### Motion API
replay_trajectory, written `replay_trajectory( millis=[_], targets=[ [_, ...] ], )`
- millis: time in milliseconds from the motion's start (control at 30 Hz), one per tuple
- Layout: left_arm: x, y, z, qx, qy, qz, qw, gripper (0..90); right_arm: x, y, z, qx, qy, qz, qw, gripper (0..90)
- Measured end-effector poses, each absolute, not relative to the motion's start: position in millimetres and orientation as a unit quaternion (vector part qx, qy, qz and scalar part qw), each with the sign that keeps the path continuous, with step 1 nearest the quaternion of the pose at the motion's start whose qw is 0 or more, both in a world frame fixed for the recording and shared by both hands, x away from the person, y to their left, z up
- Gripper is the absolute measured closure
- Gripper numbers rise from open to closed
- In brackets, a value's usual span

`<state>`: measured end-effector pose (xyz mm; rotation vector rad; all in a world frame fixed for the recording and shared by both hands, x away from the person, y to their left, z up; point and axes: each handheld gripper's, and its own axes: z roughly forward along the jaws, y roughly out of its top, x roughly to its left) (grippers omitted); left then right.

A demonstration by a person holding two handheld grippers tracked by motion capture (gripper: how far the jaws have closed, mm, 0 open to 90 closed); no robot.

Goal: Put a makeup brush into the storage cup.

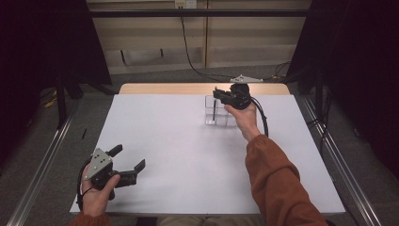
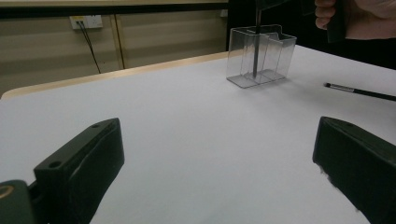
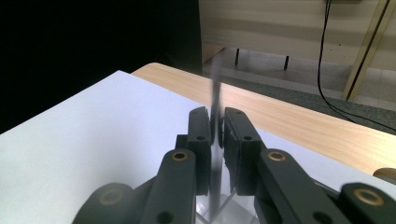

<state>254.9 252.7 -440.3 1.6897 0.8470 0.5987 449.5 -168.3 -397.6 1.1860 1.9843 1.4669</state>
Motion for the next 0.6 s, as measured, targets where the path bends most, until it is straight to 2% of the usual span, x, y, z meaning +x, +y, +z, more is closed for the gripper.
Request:
replay_trajectory(
  millis=[100, 300, 600],
  targets=[
    [255.9, 252.9, -440.1, 0.714, 0.356, 0.255, 0.546, 2.1, 448.4, -169.6, -399.0, 0.424, 0.71, 0.525, 0.202, 76.9],
    [256.2, 252.5, -440.4, 0.715, 0.355, 0.253, 0.546, 2.1, 446.4, -173.8, -401.2, 0.427, 0.706, 0.526, 0.206, 65.4],
    [256.0, 252.4, -440.5, 0.714, 0.356, 0.253, 0.547, 2.1, 439.4, -177.0, -398.3, 0.42, 0.702, 0.534, 0.215, 39.1]
  ],
)
